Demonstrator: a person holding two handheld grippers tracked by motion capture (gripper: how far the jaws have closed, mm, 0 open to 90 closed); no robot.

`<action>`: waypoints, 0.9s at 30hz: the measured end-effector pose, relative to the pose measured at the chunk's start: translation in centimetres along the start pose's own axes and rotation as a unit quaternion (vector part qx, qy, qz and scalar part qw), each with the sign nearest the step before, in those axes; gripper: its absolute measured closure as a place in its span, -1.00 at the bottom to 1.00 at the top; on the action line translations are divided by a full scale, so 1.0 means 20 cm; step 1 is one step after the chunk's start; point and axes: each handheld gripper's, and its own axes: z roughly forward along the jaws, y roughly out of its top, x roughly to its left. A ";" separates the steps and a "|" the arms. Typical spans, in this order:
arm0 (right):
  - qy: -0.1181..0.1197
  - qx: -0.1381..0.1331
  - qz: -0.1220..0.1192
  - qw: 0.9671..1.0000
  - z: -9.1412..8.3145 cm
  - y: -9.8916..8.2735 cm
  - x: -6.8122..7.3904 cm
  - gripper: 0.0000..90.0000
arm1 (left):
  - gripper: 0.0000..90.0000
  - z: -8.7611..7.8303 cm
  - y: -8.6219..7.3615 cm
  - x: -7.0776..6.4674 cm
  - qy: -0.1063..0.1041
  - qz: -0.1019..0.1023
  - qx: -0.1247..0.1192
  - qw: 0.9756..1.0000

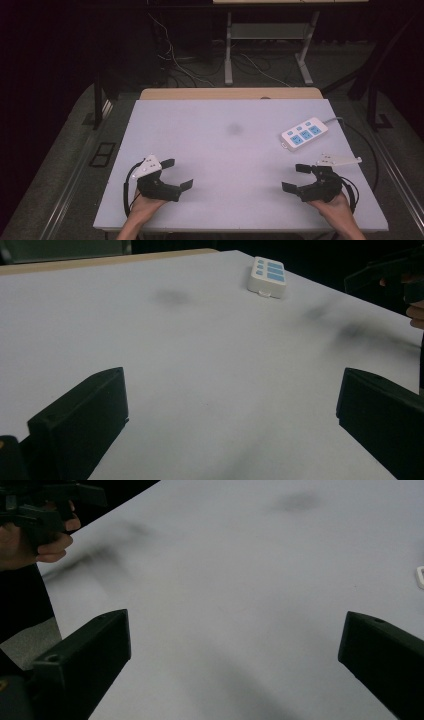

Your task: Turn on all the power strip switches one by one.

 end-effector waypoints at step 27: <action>0.002 0.004 0.001 1.000 0.00 0.00 -0.01 -0.99 | -1.00 0.02 0.00 -0.02 -0.012 0.000 0.012 1.000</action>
